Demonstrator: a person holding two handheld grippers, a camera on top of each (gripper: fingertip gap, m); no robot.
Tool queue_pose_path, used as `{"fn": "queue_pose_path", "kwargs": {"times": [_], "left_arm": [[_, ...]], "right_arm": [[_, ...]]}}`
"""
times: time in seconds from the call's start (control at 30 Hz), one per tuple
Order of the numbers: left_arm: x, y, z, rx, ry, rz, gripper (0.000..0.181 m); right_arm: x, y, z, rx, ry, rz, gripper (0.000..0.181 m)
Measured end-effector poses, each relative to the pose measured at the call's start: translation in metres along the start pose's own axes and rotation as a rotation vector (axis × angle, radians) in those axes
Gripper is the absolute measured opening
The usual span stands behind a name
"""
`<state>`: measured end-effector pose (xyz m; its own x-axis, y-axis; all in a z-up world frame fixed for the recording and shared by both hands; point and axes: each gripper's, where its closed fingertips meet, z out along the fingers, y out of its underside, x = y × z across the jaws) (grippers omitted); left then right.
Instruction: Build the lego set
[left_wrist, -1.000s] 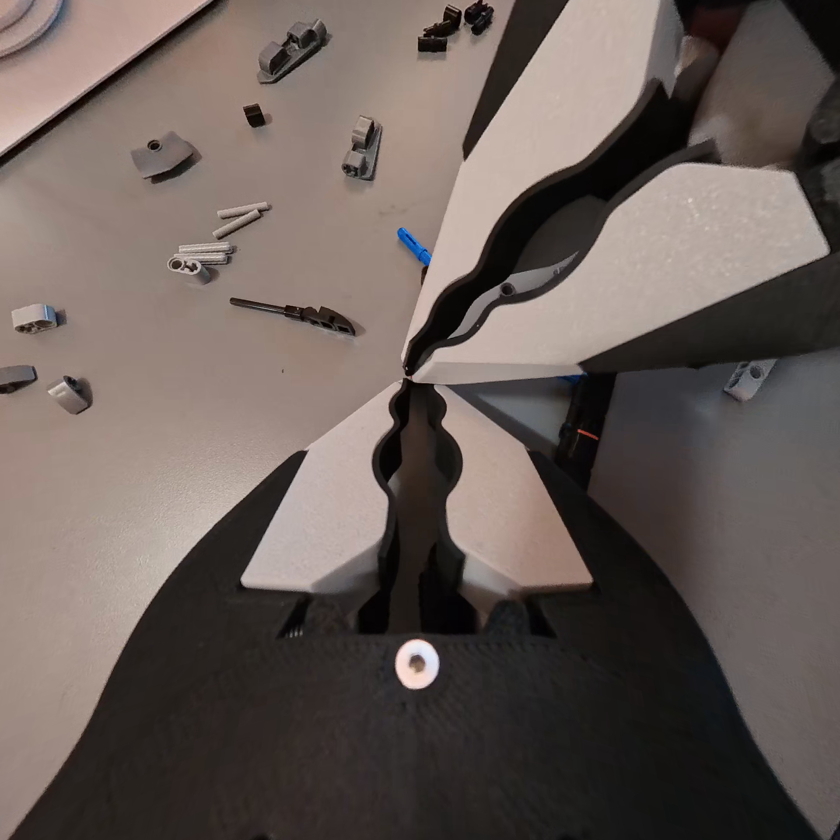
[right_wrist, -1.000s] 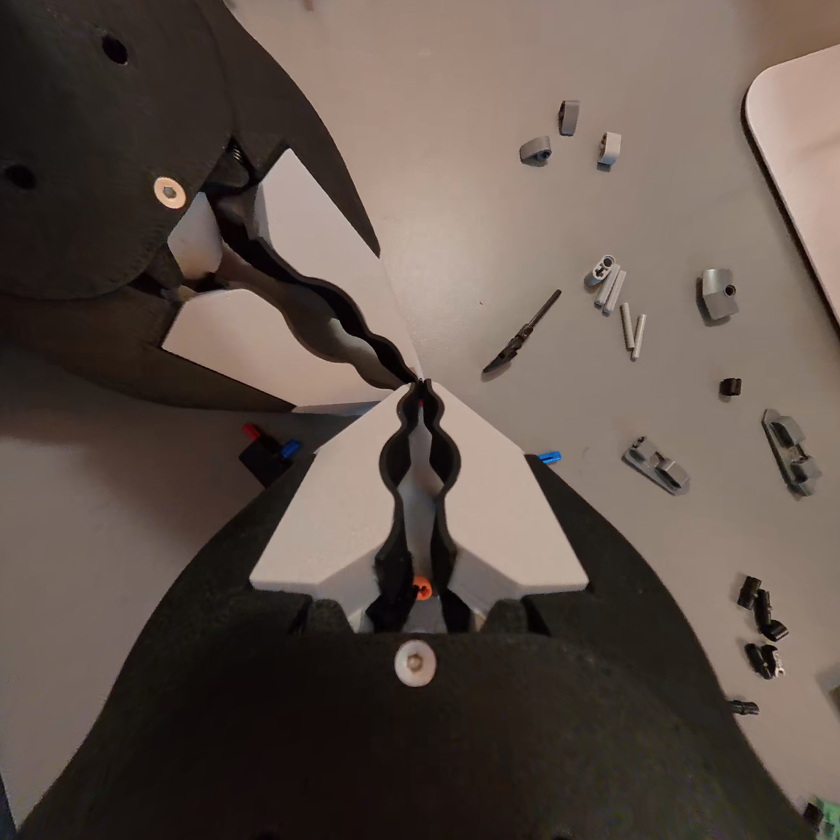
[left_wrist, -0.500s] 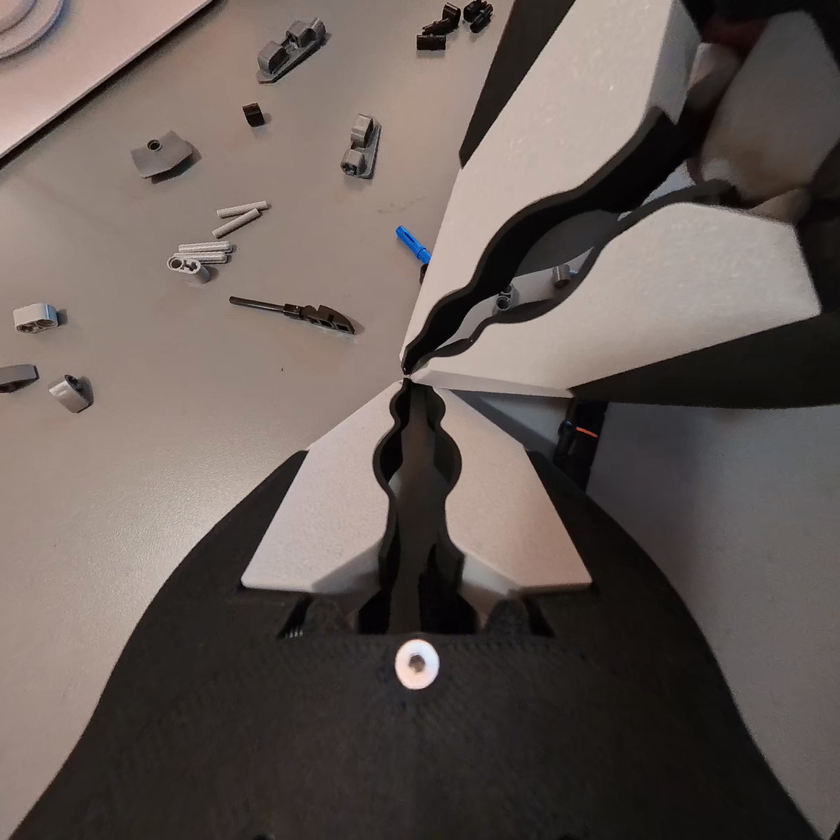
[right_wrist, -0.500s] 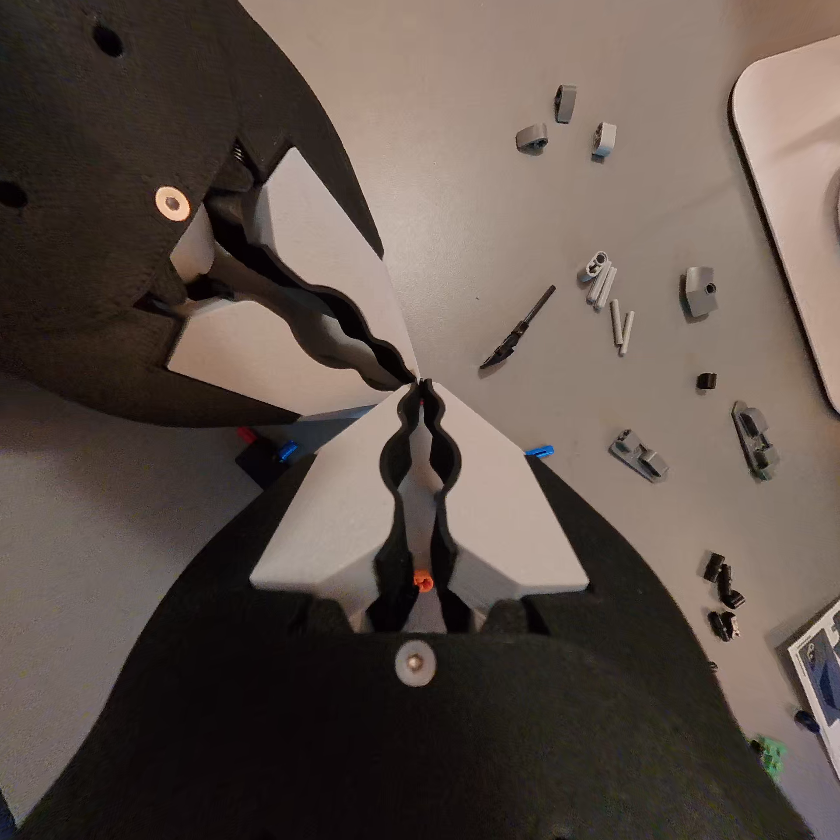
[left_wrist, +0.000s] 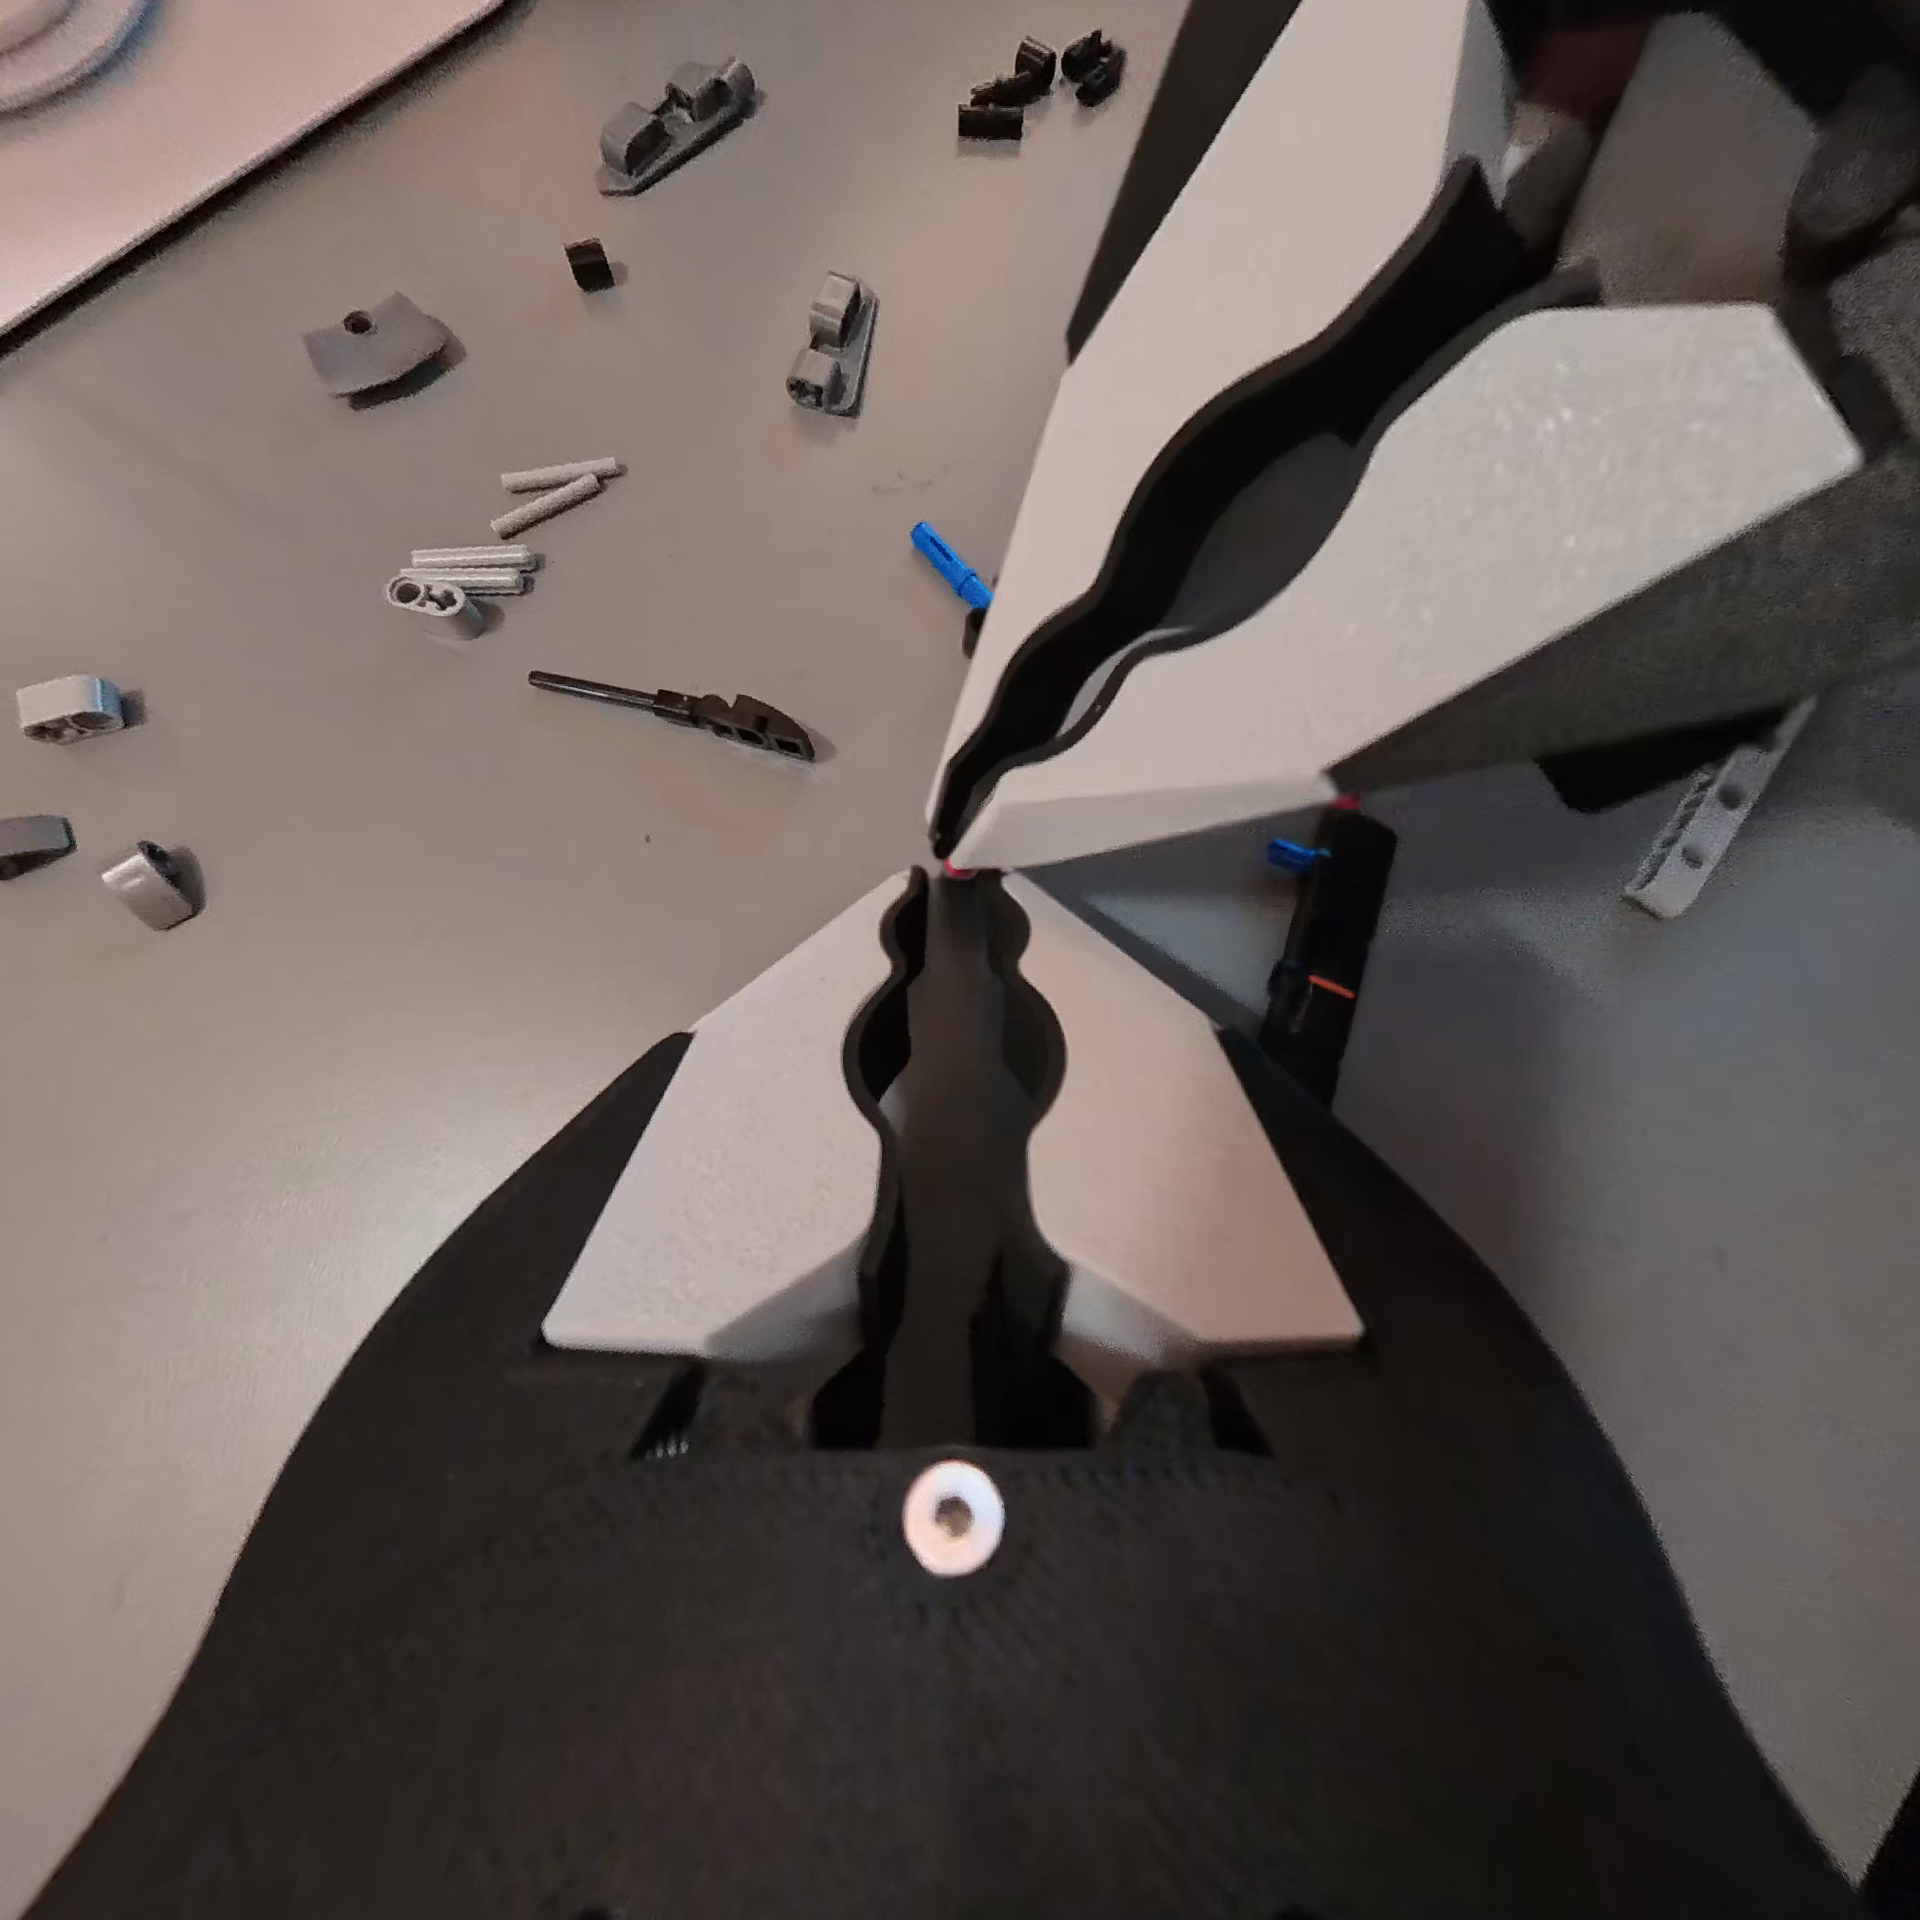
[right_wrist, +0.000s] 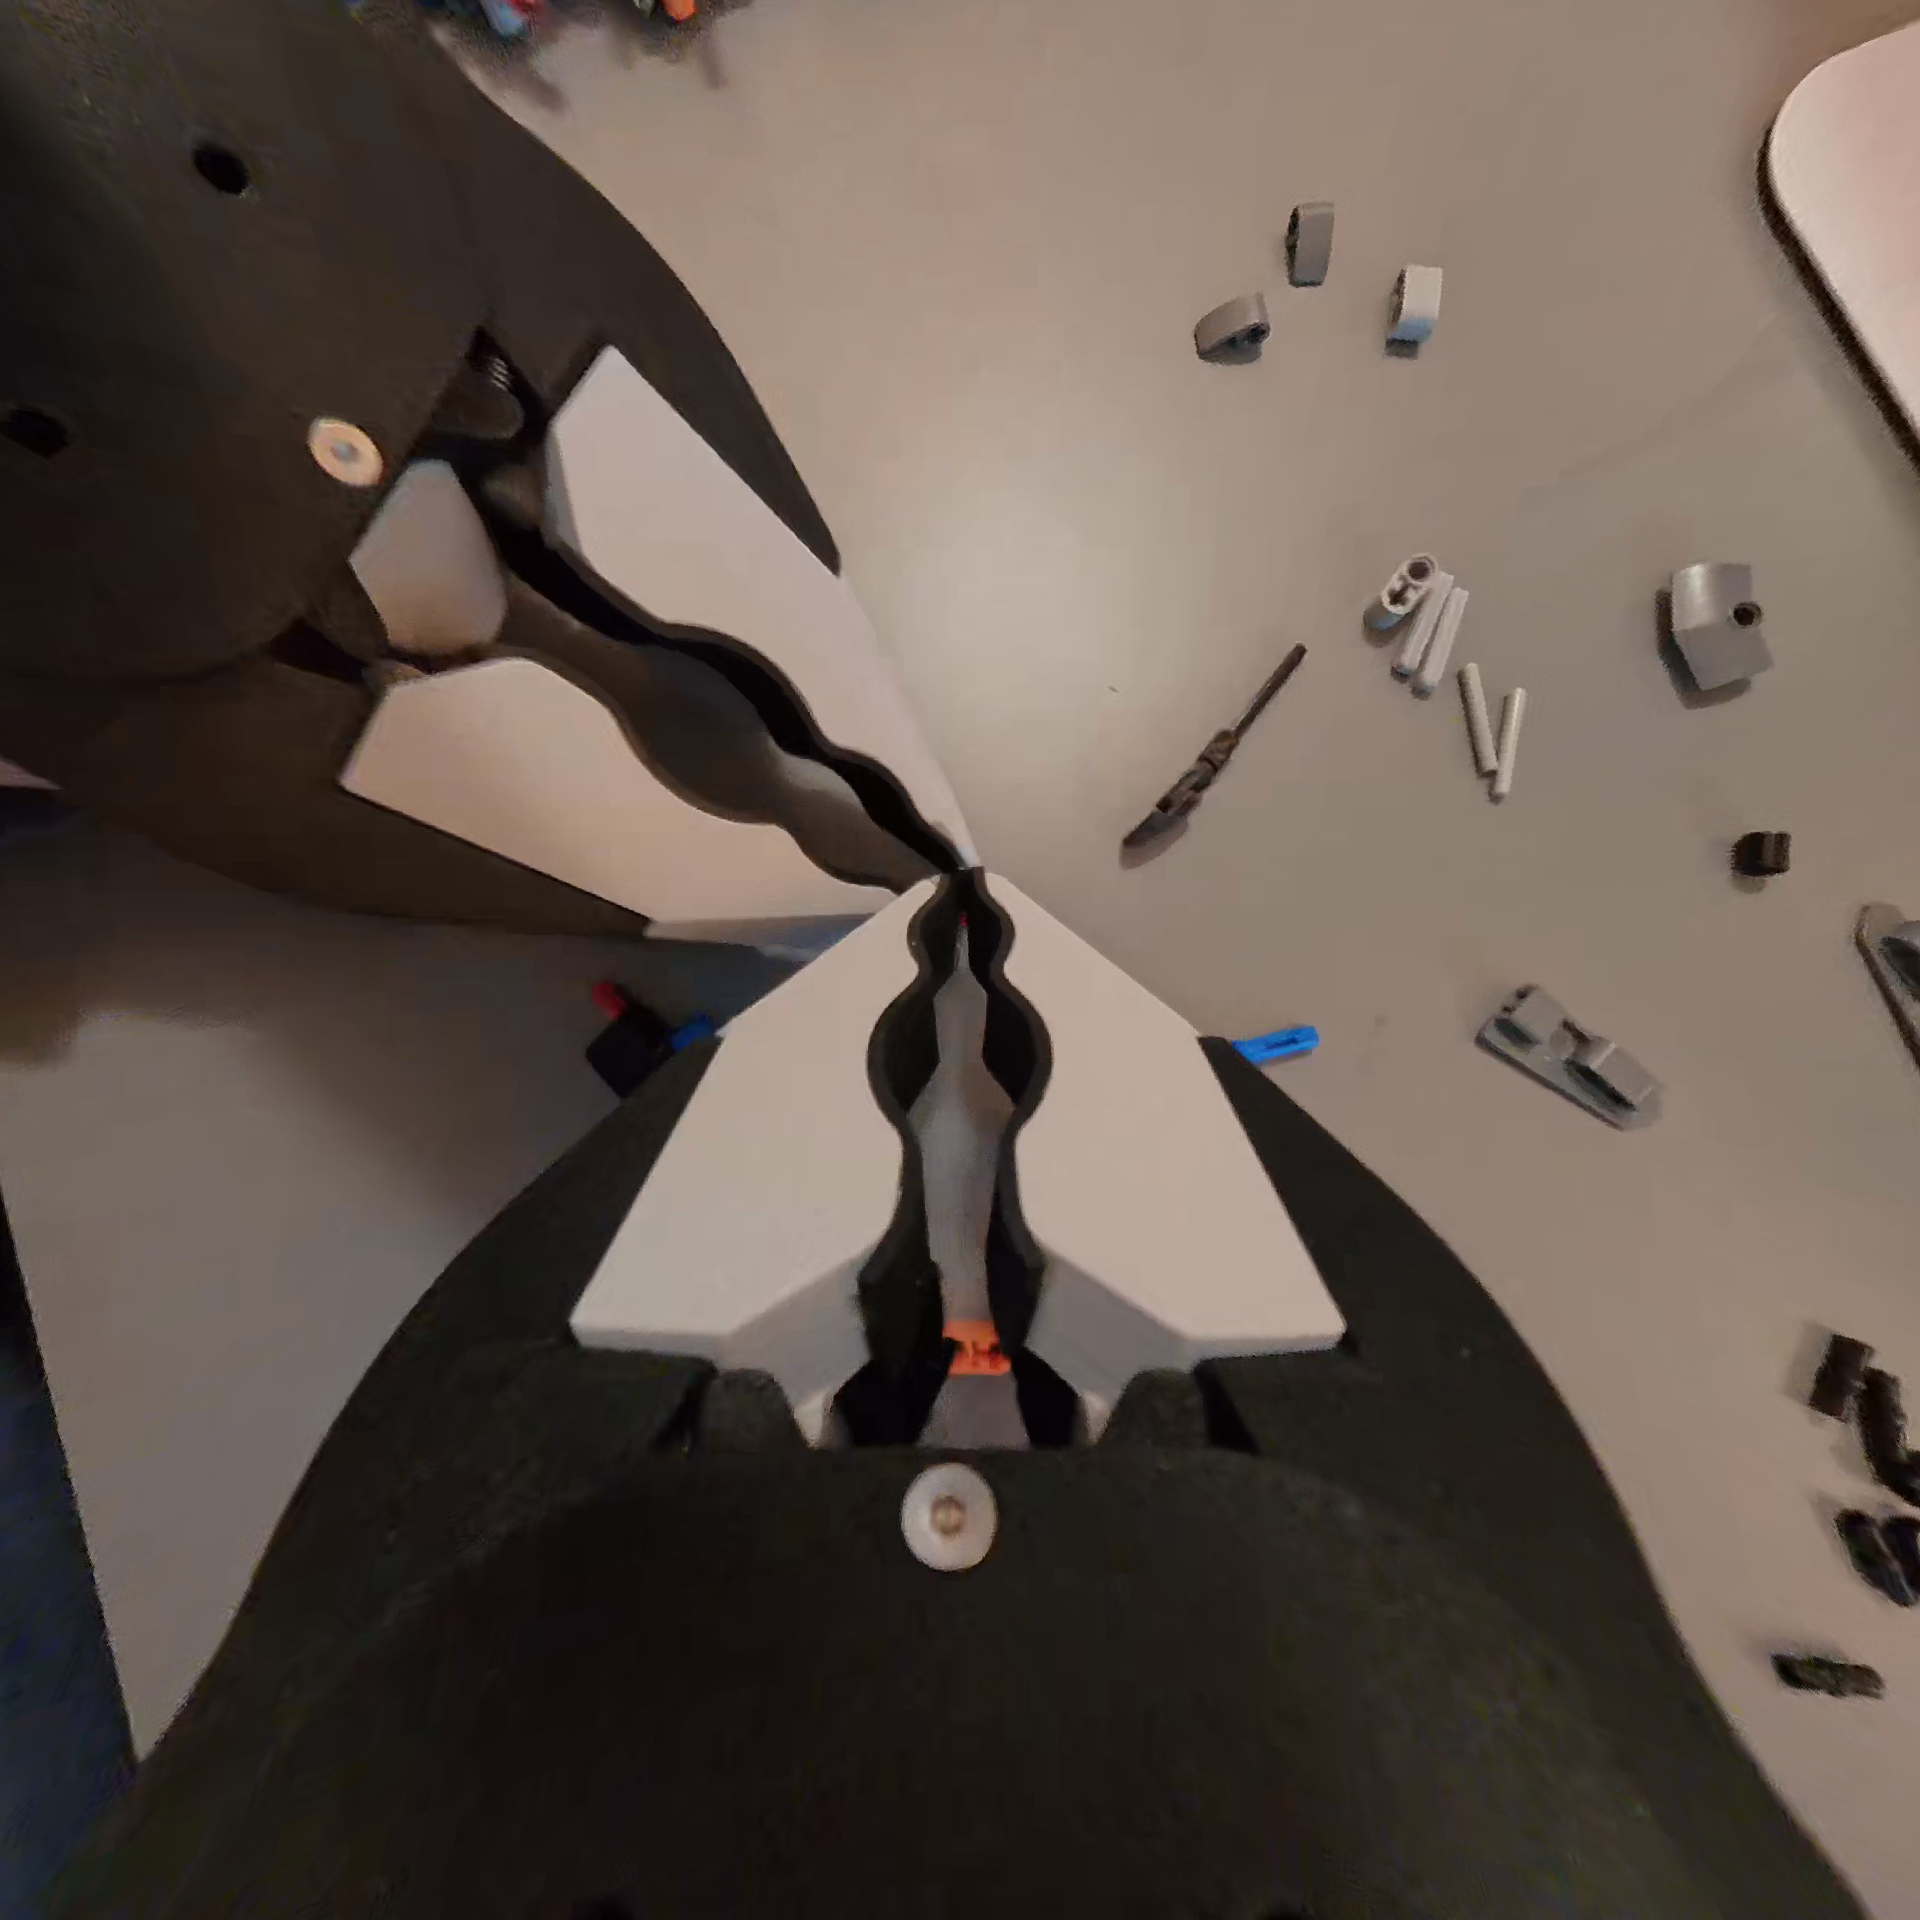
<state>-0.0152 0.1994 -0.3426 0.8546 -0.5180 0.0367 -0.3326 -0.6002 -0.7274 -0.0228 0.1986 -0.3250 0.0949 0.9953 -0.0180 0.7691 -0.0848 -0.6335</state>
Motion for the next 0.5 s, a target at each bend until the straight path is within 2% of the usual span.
{"fn": "queue_pose_path", "kwargs": {"times": [0.17,0.27,0.37,0.5], "left_arm": [[0.000,-0.010,-0.011,0.097,0.060,-0.070,0.017],[0.001,-0.014,-0.018,0.142,0.105,-0.113,0.019],[0.009,-0.033,-0.030,0.267,0.212,-0.189,0.018],[0.016,-0.060,-0.048,0.409,0.305,-0.256,0.017]], "right_arm": [[0.000,-0.009,-0.012,0.115,-0.081,0.080,0.000],[-0.002,-0.025,-0.030,0.272,-0.220,0.207,0.000],[0.000,-0.038,-0.051,0.408,-0.346,0.313,0.000],[0.006,-0.050,-0.073,0.551,-0.419,0.385,0.000]]}}
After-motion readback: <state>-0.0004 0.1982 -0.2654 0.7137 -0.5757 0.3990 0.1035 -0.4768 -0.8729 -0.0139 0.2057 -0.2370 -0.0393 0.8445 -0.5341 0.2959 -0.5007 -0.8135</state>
